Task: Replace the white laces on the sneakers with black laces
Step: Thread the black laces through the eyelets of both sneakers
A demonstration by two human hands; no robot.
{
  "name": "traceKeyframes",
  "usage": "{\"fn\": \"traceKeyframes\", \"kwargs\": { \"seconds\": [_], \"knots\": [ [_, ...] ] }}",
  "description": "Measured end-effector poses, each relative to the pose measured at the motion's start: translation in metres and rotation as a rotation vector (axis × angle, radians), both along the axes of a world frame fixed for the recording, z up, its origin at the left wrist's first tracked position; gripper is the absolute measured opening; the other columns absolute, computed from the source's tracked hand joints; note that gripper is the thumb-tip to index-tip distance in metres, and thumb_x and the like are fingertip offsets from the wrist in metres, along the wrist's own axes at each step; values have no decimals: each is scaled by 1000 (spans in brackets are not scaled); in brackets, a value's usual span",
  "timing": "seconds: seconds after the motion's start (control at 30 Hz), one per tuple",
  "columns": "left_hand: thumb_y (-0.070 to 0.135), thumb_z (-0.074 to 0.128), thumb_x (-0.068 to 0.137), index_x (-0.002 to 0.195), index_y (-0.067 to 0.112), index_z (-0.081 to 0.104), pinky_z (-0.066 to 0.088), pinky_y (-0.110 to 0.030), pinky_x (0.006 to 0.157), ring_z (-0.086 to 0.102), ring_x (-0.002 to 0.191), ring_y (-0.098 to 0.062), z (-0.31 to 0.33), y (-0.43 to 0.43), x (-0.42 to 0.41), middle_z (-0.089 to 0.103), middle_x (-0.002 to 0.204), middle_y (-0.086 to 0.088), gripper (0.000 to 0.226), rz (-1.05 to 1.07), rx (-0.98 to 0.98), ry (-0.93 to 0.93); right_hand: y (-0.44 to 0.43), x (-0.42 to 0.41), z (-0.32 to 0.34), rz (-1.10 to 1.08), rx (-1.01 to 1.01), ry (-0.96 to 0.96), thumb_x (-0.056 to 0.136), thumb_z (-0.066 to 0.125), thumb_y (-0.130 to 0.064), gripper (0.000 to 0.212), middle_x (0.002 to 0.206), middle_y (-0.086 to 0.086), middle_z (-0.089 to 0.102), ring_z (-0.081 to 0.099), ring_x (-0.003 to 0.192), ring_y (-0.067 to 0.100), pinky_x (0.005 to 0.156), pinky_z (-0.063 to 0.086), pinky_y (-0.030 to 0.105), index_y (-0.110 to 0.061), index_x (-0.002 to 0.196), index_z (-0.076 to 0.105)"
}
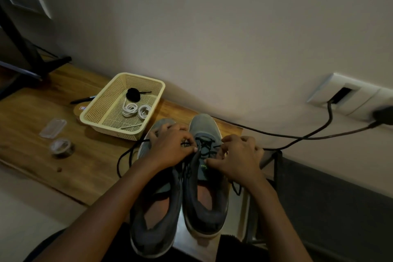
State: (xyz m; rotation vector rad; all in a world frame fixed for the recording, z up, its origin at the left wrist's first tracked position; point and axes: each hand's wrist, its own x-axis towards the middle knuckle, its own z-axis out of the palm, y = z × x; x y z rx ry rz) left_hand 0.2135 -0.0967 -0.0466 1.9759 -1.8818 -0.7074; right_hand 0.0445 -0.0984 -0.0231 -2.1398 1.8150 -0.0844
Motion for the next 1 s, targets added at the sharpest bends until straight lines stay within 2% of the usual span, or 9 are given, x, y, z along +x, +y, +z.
{"fn": "traceKeyframes", "kwargs": {
  "seconds": [0.2,0.27,0.33,0.47,0.53,0.67,0.8,0.9,1.0],
  "knots": [
    [28,70,80,61,39,55,18,-41,110,29,132,-17,3,-3,5,44,134,12,27,103,-36,180,3,-3,-13,3,-68,-94,73,66,-46,31,137,-11,44,21,132,23,103,20,42,-30,59,44],
    [25,68,82,63,36,54,16,-37,107,29,131,-15,4,-3,1,42,136,13,26,138,-39,179,3,-3,-13,1,-68,-91,74,66,-45,22,138,-11,44,21,133,24,103,20,42,-26,67,56],
    [24,66,83,63,33,53,15,-38,106,28,132,-16,4,-3,-4,41,139,12,25,169,-42,187,2,-4,-12,1,-76,-74,75,66,-45,26,139,-10,43,20,134,24,104,20,41,-20,84,67],
    [23,63,85,64,27,53,16,-41,105,28,133,-19,7,-6,-2,41,141,10,24,267,-89,245,3,-5,-7,-20,-74,-80,75,68,-42,38,138,-7,44,18,135,24,107,19,41,-17,102,65],
    [22,61,86,63,25,52,17,-44,107,31,132,-21,10,-8,4,43,139,8,24,338,-144,313,2,-4,-6,-5,-76,-67,75,68,-43,36,139,-8,42,18,135,23,107,20,42,-16,99,66],
    [37,52,74,65,25,52,25,-48,109,39,127,-22,9,-12,15,49,132,4,15,449,-275,423,3,-2,-6,5,-62,-75,76,69,-42,33,139,-9,42,18,134,23,106,20,41,-16,96,66],
    [24,62,85,76,20,58,16,-40,105,30,130,-20,3,-10,11,51,132,8,10,370,-257,208,3,0,-2,-1,-56,-95,77,69,-39,40,137,-4,45,16,135,23,106,19,39,-15,108,62],
    [29,69,82,74,30,59,14,-39,103,25,132,-18,1,-7,8,49,135,11,13,227,-257,136,3,2,-2,-4,-45,-116,76,70,-38,49,135,-2,45,17,135,23,106,19,38,-15,117,57],
    [36,70,81,82,34,70,10,-32,97,21,134,-15,1,-5,6,46,139,16,2,102,-208,53,3,3,-2,-7,-56,-118,76,70,-38,51,134,-2,47,18,134,23,105,20,37,-16,120,55]
  ]
}}
